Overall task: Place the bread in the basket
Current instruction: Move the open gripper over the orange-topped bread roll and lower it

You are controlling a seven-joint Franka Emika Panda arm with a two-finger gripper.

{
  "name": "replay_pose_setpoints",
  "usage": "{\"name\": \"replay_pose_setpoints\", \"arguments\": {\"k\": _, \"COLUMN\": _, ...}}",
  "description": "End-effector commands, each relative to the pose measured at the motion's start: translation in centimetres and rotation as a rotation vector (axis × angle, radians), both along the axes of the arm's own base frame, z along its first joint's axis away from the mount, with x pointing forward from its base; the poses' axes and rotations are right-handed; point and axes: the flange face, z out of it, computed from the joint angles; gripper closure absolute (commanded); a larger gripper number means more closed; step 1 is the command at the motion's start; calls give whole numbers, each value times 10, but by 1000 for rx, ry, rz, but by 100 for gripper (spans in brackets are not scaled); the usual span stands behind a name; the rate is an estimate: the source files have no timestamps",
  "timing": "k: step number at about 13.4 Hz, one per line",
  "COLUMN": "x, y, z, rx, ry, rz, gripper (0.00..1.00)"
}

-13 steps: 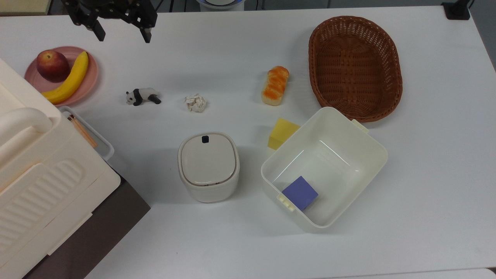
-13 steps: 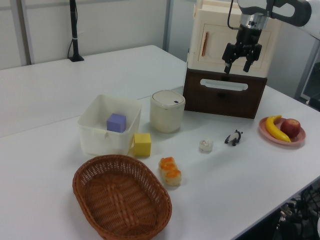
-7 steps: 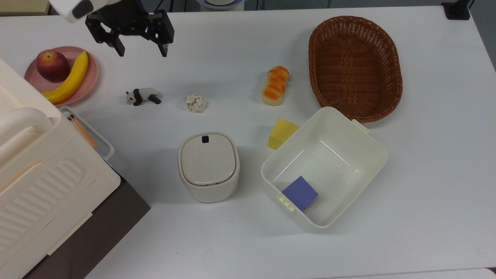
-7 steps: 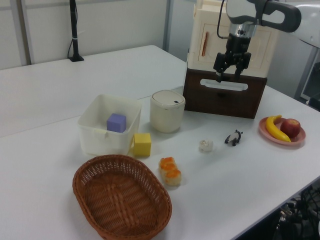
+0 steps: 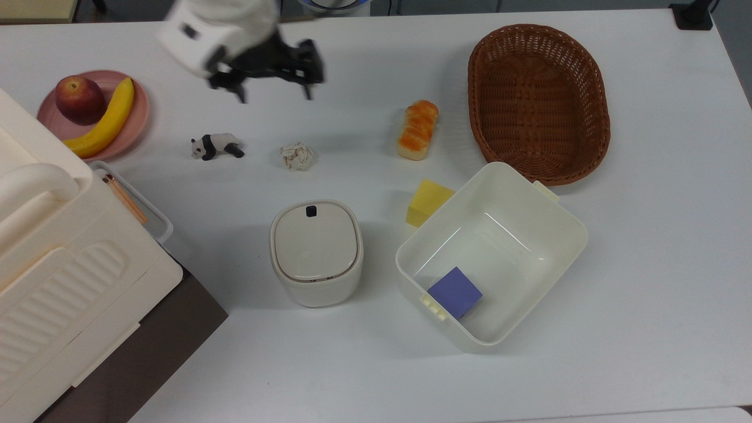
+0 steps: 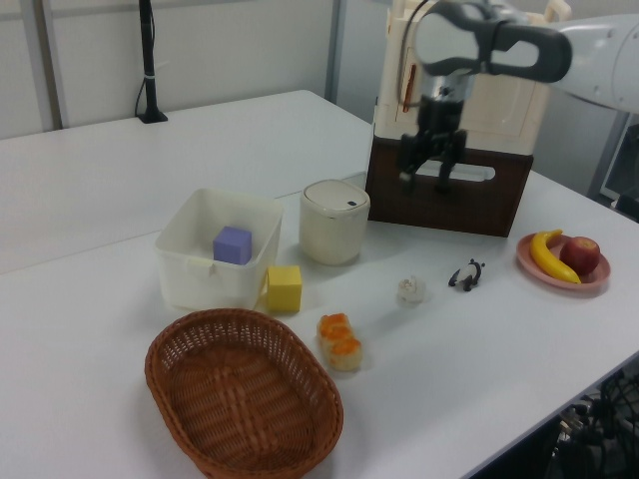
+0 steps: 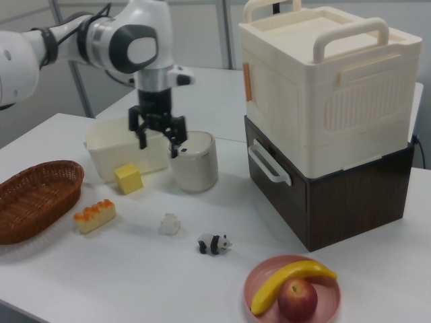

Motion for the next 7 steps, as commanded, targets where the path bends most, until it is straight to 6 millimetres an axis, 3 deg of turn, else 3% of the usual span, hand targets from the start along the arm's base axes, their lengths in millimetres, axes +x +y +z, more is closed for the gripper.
{"name": "replay_pose_setpoints", "arguments": {"k": 1, "x": -14, "y": 63, "z": -33, "rx": -39, "ry": 68, "rz": -18, "gripper": 0}}
{"name": "replay_pose_setpoints", "arguments": {"k": 5, "x": -39, "y": 155, "z": -92, "rx": -72, "ry": 134, "rz": -29, "gripper": 0}}
{"name": "replay_pose_setpoints", "arguments": {"k": 7, "x": -38, "y": 174, "z": -119, "rx": -75, "ry": 141, "rz": -68, "gripper": 0}}
